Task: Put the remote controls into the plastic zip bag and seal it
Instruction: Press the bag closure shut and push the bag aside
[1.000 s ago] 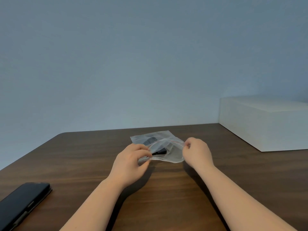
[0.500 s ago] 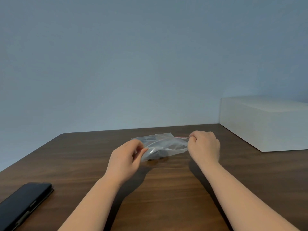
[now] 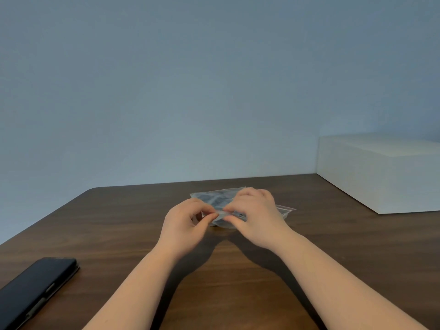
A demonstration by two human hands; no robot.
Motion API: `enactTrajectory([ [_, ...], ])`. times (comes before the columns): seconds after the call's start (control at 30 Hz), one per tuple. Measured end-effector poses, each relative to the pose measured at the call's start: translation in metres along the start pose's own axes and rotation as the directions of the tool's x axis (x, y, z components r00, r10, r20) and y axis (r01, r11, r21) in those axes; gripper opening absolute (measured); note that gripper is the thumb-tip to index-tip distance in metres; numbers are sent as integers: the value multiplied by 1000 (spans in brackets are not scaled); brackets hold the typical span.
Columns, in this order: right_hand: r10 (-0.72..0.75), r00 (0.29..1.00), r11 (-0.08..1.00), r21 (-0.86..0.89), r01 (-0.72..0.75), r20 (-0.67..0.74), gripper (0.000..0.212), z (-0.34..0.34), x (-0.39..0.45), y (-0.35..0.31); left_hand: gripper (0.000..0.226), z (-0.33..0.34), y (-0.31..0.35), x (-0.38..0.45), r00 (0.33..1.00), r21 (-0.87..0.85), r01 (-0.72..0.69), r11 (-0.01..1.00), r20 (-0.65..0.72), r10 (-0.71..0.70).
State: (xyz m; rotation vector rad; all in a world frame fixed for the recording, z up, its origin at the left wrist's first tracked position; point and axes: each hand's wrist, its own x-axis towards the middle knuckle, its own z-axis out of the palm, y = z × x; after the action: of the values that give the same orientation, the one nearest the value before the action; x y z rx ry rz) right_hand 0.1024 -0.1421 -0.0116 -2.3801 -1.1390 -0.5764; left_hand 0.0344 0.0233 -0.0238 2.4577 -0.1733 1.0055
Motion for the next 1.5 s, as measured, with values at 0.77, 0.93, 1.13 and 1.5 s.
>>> enactTrajectory([
  [0.77,111,994,983,151,-109,-5,27,-1,-1,-3,7,-4,0,2,999,-29,34,999,-5,-34],
  [0.93,89,996,987,137,-86,-19,24,2,0,-5,6,-3,1,3,999,-12,41,999,6,-41],
  [1.13,74,997,991,114,-71,-18,23,4,1,-5,8,-3,2,3,999,-22,49,999,19,-49],
  [1.5,-16,1000,1000,10,16,-12,25,8,1,-3,7,-3,3,2,997,-14,57,998,50,-57],
])
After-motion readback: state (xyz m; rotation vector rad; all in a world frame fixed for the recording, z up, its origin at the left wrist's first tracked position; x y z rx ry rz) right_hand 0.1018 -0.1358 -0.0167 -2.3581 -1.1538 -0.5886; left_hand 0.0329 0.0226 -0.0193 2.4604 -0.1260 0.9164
